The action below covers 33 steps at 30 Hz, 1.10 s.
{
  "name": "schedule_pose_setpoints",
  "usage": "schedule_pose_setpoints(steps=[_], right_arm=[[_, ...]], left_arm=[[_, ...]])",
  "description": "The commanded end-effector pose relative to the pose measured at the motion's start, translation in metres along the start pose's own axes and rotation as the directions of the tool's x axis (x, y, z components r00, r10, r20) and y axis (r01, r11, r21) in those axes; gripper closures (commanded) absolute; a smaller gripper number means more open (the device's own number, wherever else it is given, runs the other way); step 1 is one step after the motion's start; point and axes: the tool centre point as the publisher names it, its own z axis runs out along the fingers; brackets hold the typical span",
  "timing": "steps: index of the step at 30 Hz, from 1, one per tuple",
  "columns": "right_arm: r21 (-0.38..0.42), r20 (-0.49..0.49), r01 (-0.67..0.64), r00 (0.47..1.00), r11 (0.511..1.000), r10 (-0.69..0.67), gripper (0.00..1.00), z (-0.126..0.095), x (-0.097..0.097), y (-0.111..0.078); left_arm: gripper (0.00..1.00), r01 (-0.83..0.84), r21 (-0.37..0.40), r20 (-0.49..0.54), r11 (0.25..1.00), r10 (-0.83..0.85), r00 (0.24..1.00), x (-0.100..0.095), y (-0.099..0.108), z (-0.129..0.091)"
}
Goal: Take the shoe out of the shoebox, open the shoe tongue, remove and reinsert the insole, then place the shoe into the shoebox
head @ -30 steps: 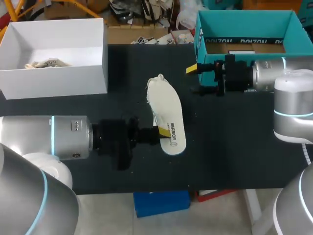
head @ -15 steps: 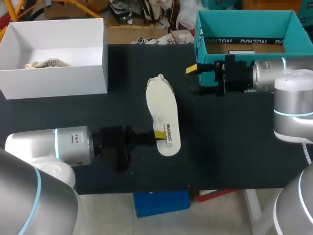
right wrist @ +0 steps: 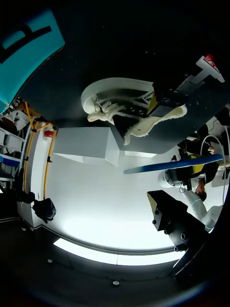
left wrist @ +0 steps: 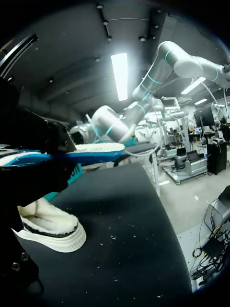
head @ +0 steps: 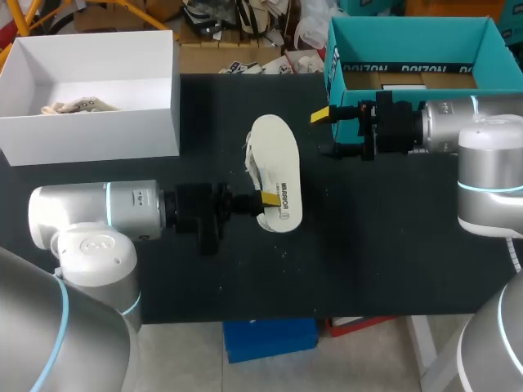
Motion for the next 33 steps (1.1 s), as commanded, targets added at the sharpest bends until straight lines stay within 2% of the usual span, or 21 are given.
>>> schedule_pose_setpoints(steps=[1,9,18,26,33], right_arm=[[-0.003,0.001,-0.001,1.000,1.000,0.001,0.00,0.001,0.000,-0.001],[-0.003,0.001,-0.001,1.000,1.000,0.001,0.00,0.001,0.000,-0.001],[-0.003,0.001,-0.001,1.000,1.000,0.001,0.00,0.001,0.000,-0.001],[0.108,-0.058,0.065,0.997,0.992,-0.059,0.00,0.010,0.001,-0.007],[0.155,-0.056,0.075,0.996,0.985,-0.067,0.00,0.019,0.001,-0.017]], left_arm=[[1.00,-0.003,0.018,-0.006,1.000,0.003,1.000,0.003,0.020,0.014],[1.00,-0.001,0.001,-0.020,1.000,0.002,1.000,0.009,0.042,0.019],[1.00,-0.001,0.001,-0.020,1.000,0.002,1.000,0.009,0.042,0.019],[1.00,-0.001,0.001,-0.020,1.000,0.002,1.000,0.009,0.042,0.019],[1.00,-0.001,0.001,-0.020,1.000,0.002,1.000,0.009,0.042,0.019]])
